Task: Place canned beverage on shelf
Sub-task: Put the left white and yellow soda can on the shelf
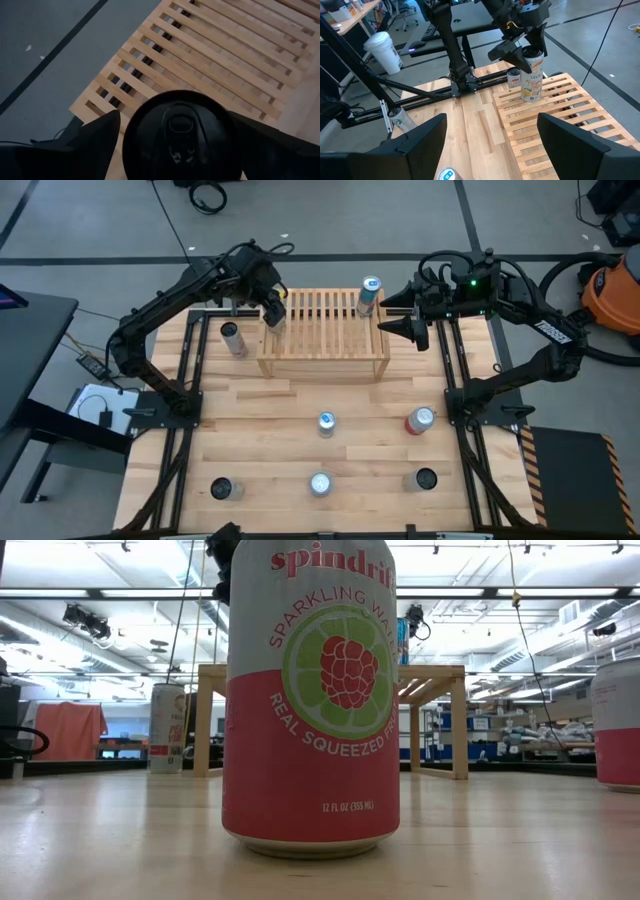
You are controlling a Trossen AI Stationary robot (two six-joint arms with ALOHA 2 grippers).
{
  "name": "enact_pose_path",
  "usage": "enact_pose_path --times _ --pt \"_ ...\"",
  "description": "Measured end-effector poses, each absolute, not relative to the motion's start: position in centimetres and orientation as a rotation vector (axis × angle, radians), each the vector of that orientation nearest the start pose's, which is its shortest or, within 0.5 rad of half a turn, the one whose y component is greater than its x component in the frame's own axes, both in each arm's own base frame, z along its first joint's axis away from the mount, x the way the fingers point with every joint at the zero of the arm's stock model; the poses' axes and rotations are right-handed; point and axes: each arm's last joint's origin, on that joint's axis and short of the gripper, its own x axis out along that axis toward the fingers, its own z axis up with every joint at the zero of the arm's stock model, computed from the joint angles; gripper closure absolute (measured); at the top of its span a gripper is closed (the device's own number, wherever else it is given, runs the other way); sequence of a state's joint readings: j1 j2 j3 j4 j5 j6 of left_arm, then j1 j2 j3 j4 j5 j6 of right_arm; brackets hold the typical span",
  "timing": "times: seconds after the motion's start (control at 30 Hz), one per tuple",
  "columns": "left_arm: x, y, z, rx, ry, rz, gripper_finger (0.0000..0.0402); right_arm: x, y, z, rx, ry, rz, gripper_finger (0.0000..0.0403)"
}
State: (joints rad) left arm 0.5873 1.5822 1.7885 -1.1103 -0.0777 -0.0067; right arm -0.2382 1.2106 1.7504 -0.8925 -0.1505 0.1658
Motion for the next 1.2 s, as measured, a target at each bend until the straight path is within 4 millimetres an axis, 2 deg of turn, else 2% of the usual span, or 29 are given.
enact_pose_path --times 0.17,0.43,0.63,0.9,1.03,1.2 --pt "25.8 17.4 40.1 -0.238 0.875 0.623 0.0044 19.2 -4.2 49.5 0.232 0.338 -0.115 0.0082" --pt "26.1 17.5 41.4 -0.251 0.736 0.652 0.0044 19.2 -4.2 49.5 0.232 0.339 -0.114 0.0082" --pt "25.7 16.7 44.3 -0.213 0.645 0.636 0.0044 19.2 -4.2 49.5 0.223 0.339 -0.113 0.0082" --pt "25.9 13.3 48.4 -0.028 0.547 0.507 0.0044 19.2 -4.2 49.5 0.224 0.340 -0.086 0.0082" --pt "25.0 12.0 50.0 -0.004 0.546 0.473 0.0044 20.1 -4.3 49.6 0.212 0.308 -0.076 0.0082" --pt "23.5 11.1 51.6 -0.001 0.535 0.470 0.0044 22.0 -4.8 50.3 0.204 0.188 -0.068 0.0082"
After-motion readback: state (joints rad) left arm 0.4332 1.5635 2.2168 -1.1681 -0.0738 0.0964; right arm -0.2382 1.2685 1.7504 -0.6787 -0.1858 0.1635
